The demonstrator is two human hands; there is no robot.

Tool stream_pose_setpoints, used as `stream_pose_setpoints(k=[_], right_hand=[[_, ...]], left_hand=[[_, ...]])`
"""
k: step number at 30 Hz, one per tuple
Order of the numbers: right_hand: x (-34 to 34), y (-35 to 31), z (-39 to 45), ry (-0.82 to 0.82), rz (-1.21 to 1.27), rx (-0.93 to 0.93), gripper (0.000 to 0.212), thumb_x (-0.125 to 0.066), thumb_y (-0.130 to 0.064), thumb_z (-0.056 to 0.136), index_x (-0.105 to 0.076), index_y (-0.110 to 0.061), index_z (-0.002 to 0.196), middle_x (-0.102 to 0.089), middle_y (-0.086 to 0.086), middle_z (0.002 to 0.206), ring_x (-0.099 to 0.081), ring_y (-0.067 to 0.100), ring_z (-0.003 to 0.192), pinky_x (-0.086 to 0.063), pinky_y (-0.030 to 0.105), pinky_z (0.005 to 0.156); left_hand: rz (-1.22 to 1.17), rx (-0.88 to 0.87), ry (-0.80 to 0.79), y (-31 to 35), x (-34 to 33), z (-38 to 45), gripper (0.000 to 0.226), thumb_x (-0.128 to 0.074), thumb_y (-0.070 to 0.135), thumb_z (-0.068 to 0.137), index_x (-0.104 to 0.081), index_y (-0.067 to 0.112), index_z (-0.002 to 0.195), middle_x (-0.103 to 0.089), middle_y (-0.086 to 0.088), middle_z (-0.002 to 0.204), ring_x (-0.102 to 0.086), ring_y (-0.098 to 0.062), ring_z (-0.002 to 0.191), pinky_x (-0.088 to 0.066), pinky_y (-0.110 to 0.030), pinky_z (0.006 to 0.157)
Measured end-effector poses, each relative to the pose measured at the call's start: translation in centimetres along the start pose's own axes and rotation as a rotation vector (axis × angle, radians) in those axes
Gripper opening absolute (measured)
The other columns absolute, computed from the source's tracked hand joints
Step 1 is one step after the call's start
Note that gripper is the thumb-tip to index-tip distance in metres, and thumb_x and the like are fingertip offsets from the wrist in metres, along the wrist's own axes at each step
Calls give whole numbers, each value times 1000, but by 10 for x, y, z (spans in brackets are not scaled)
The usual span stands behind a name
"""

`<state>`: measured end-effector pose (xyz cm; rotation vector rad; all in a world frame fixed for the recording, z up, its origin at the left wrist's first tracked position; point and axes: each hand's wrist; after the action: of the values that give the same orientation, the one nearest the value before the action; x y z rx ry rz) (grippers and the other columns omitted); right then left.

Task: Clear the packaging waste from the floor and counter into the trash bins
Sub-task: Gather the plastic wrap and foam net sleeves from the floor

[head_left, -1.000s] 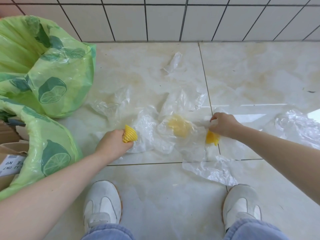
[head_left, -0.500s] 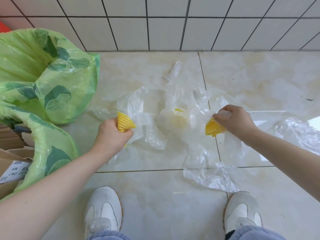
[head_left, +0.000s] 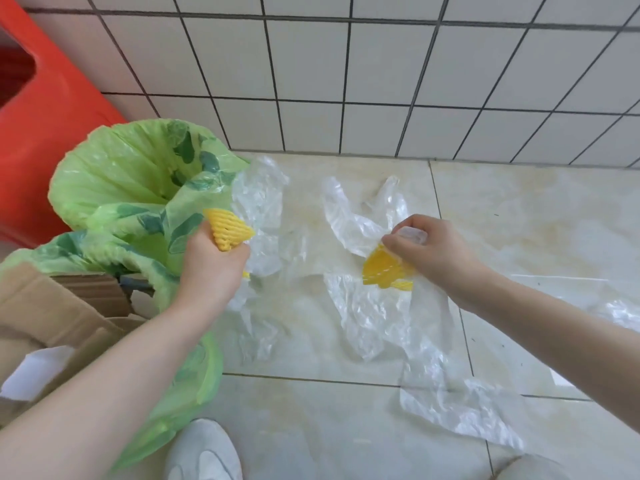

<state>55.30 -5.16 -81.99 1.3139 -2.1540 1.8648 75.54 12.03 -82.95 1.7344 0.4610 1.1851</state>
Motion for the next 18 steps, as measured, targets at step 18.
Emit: stream_pose_setpoints(k=[18], right_hand=[[-197,-212,90,-404,-120,214,12,-61,-18,80,-53,-10,78,-45,6,69,-42,19,55,-33,21,51]], left_hand=[[-176,437,-234,-3,133,163,22,-63,34,88,-61,14,98,-71,-3,70,-67,-18,58,-57,-34,58]])
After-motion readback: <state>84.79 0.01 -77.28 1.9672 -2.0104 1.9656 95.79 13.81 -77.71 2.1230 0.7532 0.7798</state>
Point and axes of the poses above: each hand's wrist, its own z-axis towards the middle knuckle, its own x-axis out of the back of the hand, y = z × x
